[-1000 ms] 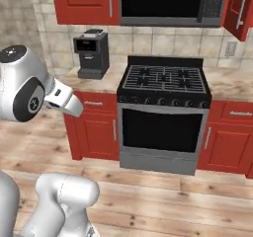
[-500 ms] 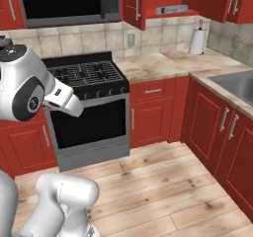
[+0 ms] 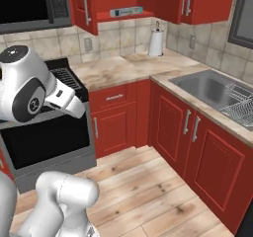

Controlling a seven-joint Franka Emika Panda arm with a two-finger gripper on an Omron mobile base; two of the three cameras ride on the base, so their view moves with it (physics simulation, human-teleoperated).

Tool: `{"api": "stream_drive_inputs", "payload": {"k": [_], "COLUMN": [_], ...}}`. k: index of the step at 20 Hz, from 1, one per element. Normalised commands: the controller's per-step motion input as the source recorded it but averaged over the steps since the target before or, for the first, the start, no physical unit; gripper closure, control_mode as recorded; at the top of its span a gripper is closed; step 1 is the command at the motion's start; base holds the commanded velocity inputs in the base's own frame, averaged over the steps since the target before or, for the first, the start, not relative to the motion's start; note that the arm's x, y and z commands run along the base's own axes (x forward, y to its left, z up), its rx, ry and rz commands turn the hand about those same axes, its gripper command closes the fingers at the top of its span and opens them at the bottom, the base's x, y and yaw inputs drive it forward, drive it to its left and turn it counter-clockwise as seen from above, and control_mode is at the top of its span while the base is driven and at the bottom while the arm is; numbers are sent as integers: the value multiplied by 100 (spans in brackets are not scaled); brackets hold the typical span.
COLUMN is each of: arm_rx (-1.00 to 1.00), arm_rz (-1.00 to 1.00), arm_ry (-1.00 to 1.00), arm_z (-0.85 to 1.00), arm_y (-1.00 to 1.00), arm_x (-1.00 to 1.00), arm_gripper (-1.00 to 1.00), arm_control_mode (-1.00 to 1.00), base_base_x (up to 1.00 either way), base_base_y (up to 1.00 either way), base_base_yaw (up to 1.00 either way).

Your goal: Retrieve the tupperware and aluminum foil from the cabinet and place them on the dining counter near the plate with corn and onion to prepare for storing leftovers.

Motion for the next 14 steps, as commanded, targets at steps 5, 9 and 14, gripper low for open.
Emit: {"api": "stream_drive_inputs", "payload": {"k": [5, 9, 14], "arm_rx": [0, 0, 0], "arm_rz": [0, 0, 0], "arm_ry": [0, 0, 0], "arm_z": [0, 0, 0], "arm_y": [0, 0, 0], "arm_x": [0, 0, 0], "arm_gripper": [-100, -100, -100], "arm_control_mode": [100, 100, 100], "base_base_x": [96, 84, 81], "base_base_y": [-57, -52, -11], "base_base_yaw": [8, 17, 25]}}
